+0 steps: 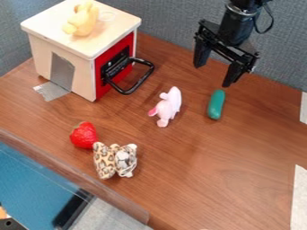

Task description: Move the rabbit to the bottom right of the table

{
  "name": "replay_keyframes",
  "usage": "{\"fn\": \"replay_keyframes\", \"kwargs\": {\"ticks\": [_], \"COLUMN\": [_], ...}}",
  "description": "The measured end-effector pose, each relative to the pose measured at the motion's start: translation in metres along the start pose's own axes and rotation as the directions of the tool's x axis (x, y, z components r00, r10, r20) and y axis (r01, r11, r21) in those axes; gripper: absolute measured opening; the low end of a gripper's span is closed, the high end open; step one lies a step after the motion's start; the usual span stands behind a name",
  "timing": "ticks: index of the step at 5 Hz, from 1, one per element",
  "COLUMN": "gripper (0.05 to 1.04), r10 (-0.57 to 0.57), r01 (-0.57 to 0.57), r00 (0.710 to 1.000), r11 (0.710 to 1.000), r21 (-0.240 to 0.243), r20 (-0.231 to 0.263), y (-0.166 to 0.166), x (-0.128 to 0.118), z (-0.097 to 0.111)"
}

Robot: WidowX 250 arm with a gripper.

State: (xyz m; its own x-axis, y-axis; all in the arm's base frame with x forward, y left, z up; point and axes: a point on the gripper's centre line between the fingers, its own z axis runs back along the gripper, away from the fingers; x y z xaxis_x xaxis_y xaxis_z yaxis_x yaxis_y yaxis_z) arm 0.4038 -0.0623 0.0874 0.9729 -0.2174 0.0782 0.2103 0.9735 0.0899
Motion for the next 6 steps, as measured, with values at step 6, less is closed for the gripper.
{"fn": "replay_keyframes", "kwargs": {"ticks": [6], "gripper": [1.001], "r10": [0.048], "r01": [-0.048], "r00": [0.998], "r11": [0.999], "r21": [-0.005], "r20": [-0.046], "y": [0.045], "x": [-0.044], "z": [-0.061]}}
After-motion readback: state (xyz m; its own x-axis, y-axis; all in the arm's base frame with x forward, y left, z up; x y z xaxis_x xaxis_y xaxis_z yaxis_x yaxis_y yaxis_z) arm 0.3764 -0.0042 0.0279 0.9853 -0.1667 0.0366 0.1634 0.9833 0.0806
